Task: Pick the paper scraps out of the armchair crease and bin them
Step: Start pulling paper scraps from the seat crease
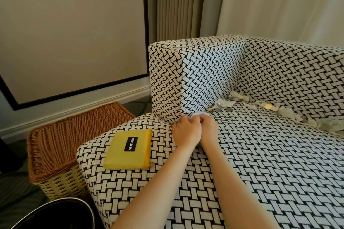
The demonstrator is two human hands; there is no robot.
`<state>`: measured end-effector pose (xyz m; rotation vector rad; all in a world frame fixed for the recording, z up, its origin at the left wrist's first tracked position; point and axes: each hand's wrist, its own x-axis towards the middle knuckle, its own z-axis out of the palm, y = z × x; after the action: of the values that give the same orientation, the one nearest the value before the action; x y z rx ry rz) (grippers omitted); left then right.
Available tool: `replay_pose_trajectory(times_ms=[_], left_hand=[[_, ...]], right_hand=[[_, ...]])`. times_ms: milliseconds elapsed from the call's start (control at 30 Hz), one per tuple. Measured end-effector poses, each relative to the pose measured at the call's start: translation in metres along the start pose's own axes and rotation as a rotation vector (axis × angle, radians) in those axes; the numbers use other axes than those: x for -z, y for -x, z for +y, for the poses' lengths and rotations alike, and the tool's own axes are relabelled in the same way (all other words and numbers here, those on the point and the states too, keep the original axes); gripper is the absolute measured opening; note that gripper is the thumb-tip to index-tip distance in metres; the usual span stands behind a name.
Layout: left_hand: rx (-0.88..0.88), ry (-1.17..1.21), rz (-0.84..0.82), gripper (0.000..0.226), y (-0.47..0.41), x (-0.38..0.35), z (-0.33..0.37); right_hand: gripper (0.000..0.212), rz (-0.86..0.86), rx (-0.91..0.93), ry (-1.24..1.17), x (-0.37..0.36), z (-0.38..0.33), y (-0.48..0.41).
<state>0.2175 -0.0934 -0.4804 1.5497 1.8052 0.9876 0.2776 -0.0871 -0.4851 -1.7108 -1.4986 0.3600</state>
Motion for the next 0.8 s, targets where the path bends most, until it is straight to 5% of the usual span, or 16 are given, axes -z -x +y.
replay_pose_trajectory(times_ms=[100, 267, 333, 500, 633, 800], left_hand=[[0.003, 0.06, 0.009, 0.04, 0.004, 0.004, 0.005], [0.045, 0.107, 0.022, 0.039, 0.003, 0.006, 0.002], [0.051, 0.131, 0.056, 0.037, 0.004, 0.003, 0.001], [0.125, 0.378, 0.149, 0.033, 0.012, 0.004, 0.009], [0.2, 0.623, 0.104, 0.027, 0.013, 0.014, 0.012], [0.394, 1.028, -0.04, 0.032, 0.021, 0.027, 0.012]], right_hand=[[0.01, 0.012, 0.012, 0.079, -0.005, 0.0, -0.003], [0.019, -0.173, 0.091, 0.292, -0.01, 0.0, -0.004], [0.008, -0.17, 0.093, 0.214, -0.004, -0.002, -0.002], [0.025, -0.095, -0.041, -0.104, -0.004, -0.007, 0.004], [0.047, 0.004, -0.206, -0.361, -0.006, -0.022, 0.016], [0.035, 0.096, -0.403, -0.792, -0.002, -0.041, 0.034]])
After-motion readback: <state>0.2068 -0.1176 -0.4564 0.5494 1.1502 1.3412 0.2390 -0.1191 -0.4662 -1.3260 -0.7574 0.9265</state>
